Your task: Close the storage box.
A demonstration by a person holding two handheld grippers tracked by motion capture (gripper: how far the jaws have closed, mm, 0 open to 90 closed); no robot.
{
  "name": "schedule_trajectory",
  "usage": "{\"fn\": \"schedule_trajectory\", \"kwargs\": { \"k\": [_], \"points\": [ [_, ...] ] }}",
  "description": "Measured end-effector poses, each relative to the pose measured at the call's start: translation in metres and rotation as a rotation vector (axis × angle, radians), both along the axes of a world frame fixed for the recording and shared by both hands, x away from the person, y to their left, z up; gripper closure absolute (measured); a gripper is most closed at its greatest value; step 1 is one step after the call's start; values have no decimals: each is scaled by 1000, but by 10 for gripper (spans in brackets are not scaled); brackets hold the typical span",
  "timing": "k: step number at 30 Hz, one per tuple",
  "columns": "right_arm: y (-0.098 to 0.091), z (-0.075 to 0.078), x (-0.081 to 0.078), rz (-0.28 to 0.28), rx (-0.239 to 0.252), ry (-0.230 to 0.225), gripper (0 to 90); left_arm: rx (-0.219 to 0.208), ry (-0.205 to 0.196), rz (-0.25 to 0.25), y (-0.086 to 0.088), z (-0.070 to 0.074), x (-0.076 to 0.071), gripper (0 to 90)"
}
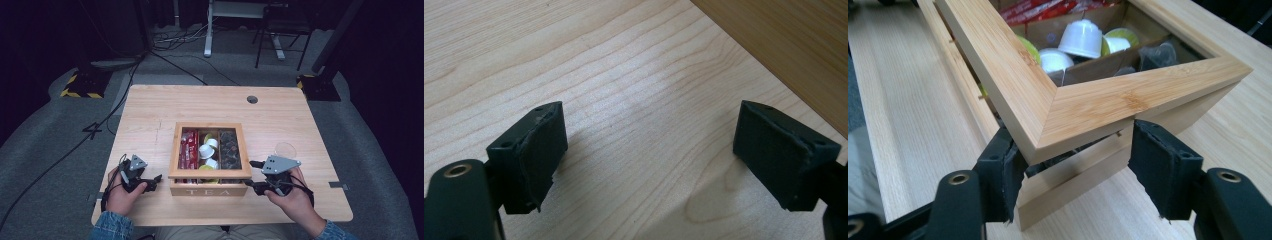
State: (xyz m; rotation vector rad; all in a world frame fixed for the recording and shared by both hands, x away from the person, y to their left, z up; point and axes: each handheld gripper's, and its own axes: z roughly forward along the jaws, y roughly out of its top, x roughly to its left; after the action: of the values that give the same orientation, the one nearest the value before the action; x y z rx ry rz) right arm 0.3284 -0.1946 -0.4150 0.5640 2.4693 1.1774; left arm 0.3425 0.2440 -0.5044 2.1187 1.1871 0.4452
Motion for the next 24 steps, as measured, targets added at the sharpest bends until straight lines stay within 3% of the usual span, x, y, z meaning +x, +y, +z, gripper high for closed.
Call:
{"fn": "schedule_trajectory", "kwargs": {
  "k": [14,24],
  "points": [
    [1,-9,-2,-4,-12,15,403,1,0,0,0,0,0,144],
    [2,-15,-2,1,-15,53,369,-1,1,-1,0,0,0,144]
  ]
}}
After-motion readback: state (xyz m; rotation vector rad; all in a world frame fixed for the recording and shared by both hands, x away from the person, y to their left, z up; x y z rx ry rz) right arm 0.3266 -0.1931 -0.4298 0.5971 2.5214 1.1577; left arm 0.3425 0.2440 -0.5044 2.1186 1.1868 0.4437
